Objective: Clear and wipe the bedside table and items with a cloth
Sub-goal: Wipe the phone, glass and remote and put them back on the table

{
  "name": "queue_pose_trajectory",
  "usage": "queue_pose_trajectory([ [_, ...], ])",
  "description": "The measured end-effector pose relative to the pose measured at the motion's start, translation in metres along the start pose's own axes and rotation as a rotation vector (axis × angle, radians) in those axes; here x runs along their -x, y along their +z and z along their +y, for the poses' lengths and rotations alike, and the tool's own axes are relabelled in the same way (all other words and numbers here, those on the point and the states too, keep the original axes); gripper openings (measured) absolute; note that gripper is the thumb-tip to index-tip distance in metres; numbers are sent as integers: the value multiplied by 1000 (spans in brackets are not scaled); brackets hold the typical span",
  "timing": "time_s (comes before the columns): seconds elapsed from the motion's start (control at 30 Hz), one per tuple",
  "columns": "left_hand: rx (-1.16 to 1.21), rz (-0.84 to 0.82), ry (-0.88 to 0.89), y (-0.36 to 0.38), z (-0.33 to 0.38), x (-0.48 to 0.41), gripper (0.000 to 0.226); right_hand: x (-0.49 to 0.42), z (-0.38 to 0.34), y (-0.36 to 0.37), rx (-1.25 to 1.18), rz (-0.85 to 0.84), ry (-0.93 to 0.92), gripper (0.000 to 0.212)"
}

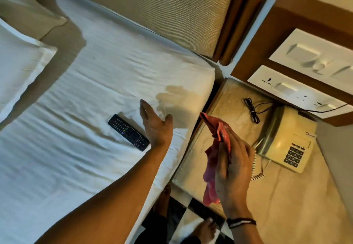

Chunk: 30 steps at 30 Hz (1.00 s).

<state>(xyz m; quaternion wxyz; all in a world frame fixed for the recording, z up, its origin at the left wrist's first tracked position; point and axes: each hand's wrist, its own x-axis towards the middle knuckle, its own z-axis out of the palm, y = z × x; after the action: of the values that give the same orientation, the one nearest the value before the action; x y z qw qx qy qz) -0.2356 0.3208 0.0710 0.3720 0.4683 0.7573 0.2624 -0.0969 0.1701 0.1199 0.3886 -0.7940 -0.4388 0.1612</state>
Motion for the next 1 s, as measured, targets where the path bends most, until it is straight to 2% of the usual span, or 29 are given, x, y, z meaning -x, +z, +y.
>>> queue_pose_trajectory([
  [0.03,170,-92,-42,2,9,14,94,0,-5,1,-36,-2,5,47],
  [0.13,673,-474,-349,15,43,71,61,-8,-20,6,-128,-110,-15,45],
  [0.17,795,-606,-428,20,49,88,53,-17,-21,5,-135,-124,-7,45],
  [0.23,888,-736,-527,27,57,112,39,-35,-17,-1,-177,-63,97,43],
  [0.3,921,-799,-549,27,53,124,39,-30,-23,-11,-200,-30,169,41],
  [0.37,835,-823,-506,28,50,122,28,-1,-29,-18,-25,-71,-24,45],
  [0.4,844,-847,-526,28,48,120,27,12,-24,-22,61,-114,-154,48],
  [0.43,879,-837,-553,28,45,119,33,14,-14,-26,83,-150,-199,49],
  [0.5,728,-829,-399,27,42,121,51,7,1,-34,-48,-160,44,48],
  [0.53,669,-835,-327,26,42,125,53,5,5,-37,-150,-119,186,47],
  [0.57,617,-838,-282,28,39,127,55,5,2,-39,-200,-83,253,48],
  [0.73,491,-869,-383,30,16,119,36,47,-14,-43,-80,-98,-29,57],
  [0.77,524,-835,-369,27,23,122,39,47,-11,-46,-131,-74,12,55],
  [0.83,561,-762,-302,28,37,130,64,37,-2,-51,-265,37,187,52],
  [0.9,608,-856,-358,26,51,141,66,32,-7,-53,-277,98,284,54],
  [0.93,627,-919,-400,27,51,143,69,34,-13,-52,-193,103,243,56],
  [1.0,657,-958,-458,32,43,146,71,45,-21,-50,34,58,-2,57],
])
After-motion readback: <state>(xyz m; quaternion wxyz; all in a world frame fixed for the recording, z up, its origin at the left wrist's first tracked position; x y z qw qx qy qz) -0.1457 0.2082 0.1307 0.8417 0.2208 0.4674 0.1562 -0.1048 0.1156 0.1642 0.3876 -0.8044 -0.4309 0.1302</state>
